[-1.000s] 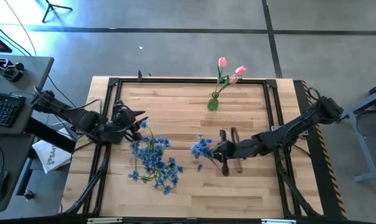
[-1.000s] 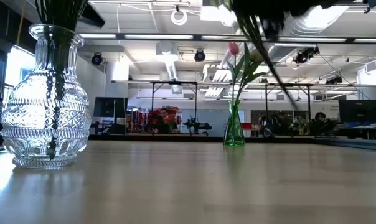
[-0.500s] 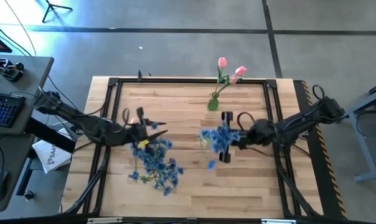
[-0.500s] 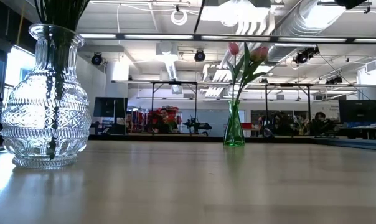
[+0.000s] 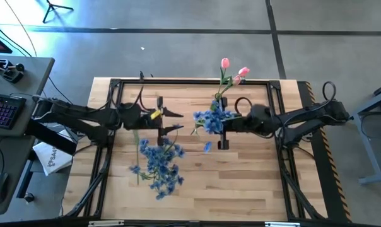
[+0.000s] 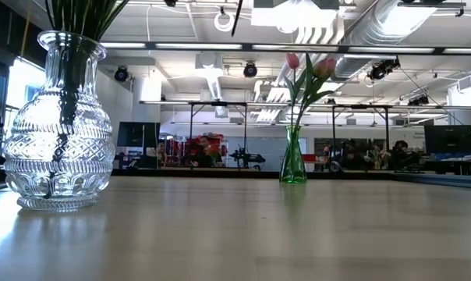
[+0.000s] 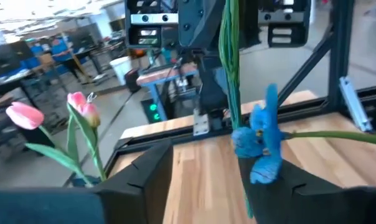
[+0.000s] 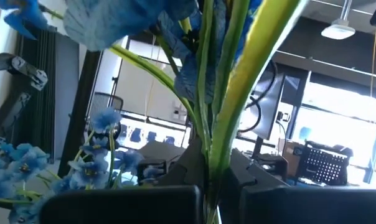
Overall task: Sort flowers into vase by color
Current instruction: Put the blue flowers into the transparent vase
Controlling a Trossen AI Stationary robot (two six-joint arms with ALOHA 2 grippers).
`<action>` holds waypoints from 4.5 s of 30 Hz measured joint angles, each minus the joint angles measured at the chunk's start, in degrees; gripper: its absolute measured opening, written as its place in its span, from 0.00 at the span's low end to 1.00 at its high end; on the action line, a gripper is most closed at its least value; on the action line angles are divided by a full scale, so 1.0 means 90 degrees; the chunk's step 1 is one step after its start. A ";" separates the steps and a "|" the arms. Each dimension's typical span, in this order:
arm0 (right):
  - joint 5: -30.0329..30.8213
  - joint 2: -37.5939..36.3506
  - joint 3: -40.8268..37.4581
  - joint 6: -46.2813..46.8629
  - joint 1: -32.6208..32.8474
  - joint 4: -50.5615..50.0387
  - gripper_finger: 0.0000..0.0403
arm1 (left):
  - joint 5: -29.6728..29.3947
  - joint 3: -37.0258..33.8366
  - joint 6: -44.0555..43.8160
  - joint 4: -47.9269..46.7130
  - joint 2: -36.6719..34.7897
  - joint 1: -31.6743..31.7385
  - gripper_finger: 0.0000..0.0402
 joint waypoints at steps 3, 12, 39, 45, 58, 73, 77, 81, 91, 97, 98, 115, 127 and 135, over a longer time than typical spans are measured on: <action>-0.0034 0.0000 0.0069 -0.0008 -0.0071 -0.0011 0.01 | 0.0498 0.0000 -0.0012 0.0193 0.0005 0.0215 0.48; -0.0354 0.0005 0.0170 0.0156 -0.0449 0.0032 0.01 | 0.0943 0.0000 0.0186 0.1053 0.0385 0.0574 0.53; -0.0459 0.0525 0.0167 0.0163 -0.0847 0.0232 0.01 | 0.1964 0.0007 -0.0463 0.2015 0.1094 0.1076 0.30; -0.0510 0.0527 0.0165 0.0145 -0.0847 0.0225 0.01 | 0.2004 0.0102 -0.0412 0.1936 0.1451 0.1073 0.29; -0.0531 0.0526 0.0163 0.0682 -0.0838 -0.0558 0.19 | 0.2045 0.0610 -0.0182 0.0762 0.1370 0.1010 0.02; -0.0518 -0.0416 -0.0105 0.1012 -0.0398 -0.2283 0.41 | -0.1146 0.0030 -0.0290 -0.1173 -0.1394 -0.0772 0.00; -0.0105 -0.0408 -0.0764 0.1107 0.0025 -0.1630 0.38 | -0.1918 -0.0968 -0.0454 -0.0441 -0.2598 -0.1484 0.00; 0.0611 -0.0496 -0.1770 0.1281 0.0474 -0.0405 0.34 | -0.2265 -0.2150 -0.0519 0.0660 -0.3611 -0.2090 0.00; 0.2155 -0.1167 -0.3748 0.1549 0.1869 0.2234 0.31 | -0.2143 -0.4637 -0.0566 0.3837 -0.4561 -0.3091 0.00; 0.2874 -0.1227 -0.3828 0.1344 0.2508 0.2320 0.31 | -0.1676 -0.5328 -0.0979 0.5040 -0.4293 -0.3442 0.00; 0.2933 -0.1218 -0.3792 0.1287 0.2574 0.2318 0.31 | -0.1655 -0.5320 -0.1019 0.5114 -0.4228 -0.3490 0.00; 0.3158 -0.1217 -0.3215 0.0692 0.2759 0.2294 0.31 | -0.1349 -0.5248 -0.1214 0.7606 -0.1336 -0.3731 0.00; 0.3153 -0.1214 -0.3213 0.0711 0.2759 0.2137 0.31 | -0.1319 -0.4292 -0.0842 0.8284 0.0699 -0.3731 0.00; 0.3150 -0.1214 -0.3213 0.0704 0.2759 0.2110 0.31 | -0.1322 -0.4269 -0.1162 0.8215 0.1139 -0.3726 0.00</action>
